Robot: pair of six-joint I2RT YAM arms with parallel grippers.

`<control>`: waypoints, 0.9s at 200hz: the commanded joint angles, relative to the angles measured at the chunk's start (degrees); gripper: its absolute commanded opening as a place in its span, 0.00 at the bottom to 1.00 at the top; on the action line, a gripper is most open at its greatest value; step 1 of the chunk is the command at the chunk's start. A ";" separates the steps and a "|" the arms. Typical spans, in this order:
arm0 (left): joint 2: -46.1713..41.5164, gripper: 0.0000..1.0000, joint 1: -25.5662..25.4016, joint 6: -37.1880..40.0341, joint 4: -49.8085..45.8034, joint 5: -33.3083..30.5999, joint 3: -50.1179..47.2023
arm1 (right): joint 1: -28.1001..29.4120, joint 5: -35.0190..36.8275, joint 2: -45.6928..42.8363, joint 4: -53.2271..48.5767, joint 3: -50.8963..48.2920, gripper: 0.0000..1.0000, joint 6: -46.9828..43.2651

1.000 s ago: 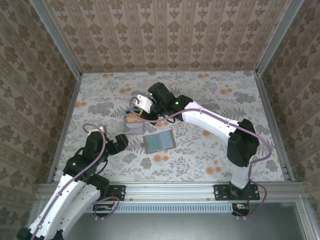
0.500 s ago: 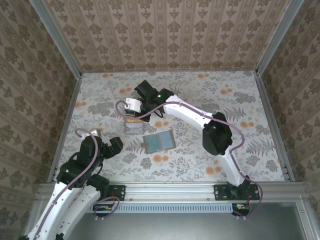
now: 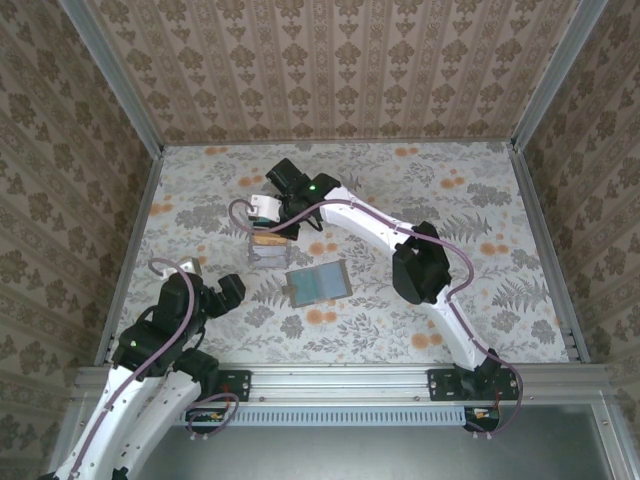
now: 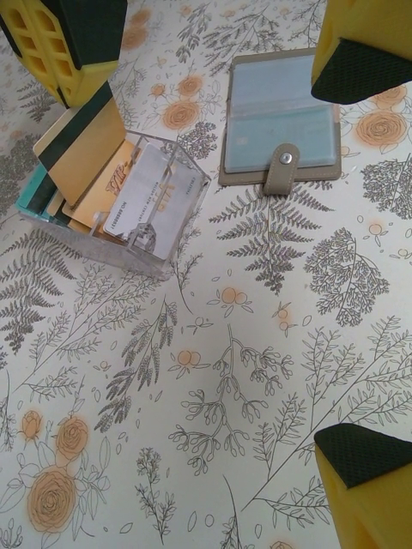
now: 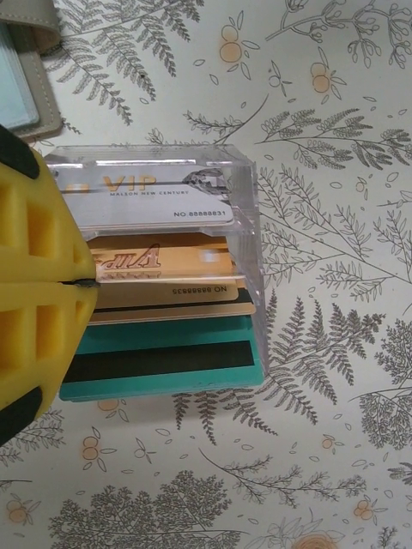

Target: Take the credit cards out of the card holder

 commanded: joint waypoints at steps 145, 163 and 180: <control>-0.71 1.00 0.30 -0.55 -1.00 -0.29 -0.15 | -0.34 4.30 4.36 1.66 3.66 0.31 5.27; -0.78 1.00 0.33 -0.17 -0.47 0.36 -0.31 | -0.38 4.64 3.02 3.05 2.97 0.33 7.18; -0.65 1.00 0.33 0.40 0.46 1.66 -0.82 | -0.43 5.03 0.36 5.97 -0.09 0.34 9.86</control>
